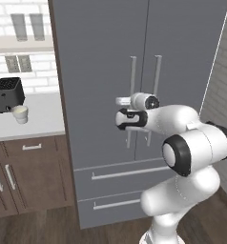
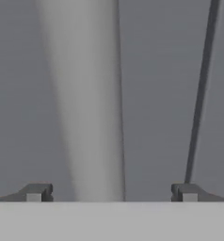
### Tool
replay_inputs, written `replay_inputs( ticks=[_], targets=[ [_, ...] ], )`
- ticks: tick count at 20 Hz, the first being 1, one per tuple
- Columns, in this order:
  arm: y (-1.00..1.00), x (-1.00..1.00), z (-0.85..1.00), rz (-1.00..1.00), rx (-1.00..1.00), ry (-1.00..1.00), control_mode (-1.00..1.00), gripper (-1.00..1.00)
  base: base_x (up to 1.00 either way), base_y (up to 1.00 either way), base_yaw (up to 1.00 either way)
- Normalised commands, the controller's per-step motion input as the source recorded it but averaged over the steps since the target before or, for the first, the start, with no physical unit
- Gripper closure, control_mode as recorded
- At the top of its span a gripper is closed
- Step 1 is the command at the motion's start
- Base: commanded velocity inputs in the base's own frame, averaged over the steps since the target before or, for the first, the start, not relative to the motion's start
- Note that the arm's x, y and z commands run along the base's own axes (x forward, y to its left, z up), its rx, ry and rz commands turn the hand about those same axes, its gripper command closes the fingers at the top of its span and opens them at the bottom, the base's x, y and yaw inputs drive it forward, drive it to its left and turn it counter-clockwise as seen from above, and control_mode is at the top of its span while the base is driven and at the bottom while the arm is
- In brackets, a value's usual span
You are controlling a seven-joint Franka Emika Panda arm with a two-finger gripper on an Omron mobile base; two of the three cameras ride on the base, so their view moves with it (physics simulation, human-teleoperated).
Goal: Grab a lemon wedge from the fridge and one ice cube from the ice bowl, and put them in the glass of lemonade.
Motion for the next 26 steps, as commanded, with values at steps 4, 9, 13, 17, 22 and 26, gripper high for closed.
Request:
replay_inputs(
  ticks=[4,9,13,17,22,26],
  targets=[
    [0.05,0.92,0.0,-0.04,0.0,0.12,-1.0,1.0,0.0,0.0,0.0],
    [0.0,-0.38,0.18,0.0,0.0,0.38,-1.0,1.0,0.0,0.0,0.0],
    [0.0,-1.0,0.58,0.05,0.0,0.13,-1.0,1.0,0.0,0.0,0.0],
    [0.19,-1.0,0.83,0.09,0.0,0.07,-1.0,1.0,0.0,0.0,0.0],
    [0.35,-1.0,0.88,0.08,-0.02,0.08,-1.0,1.0,0.0,0.0,0.0],
    [0.29,-0.93,0.91,0.03,-0.01,0.09,-1.0,1.0,0.0,0.0,0.0]
  ],
)
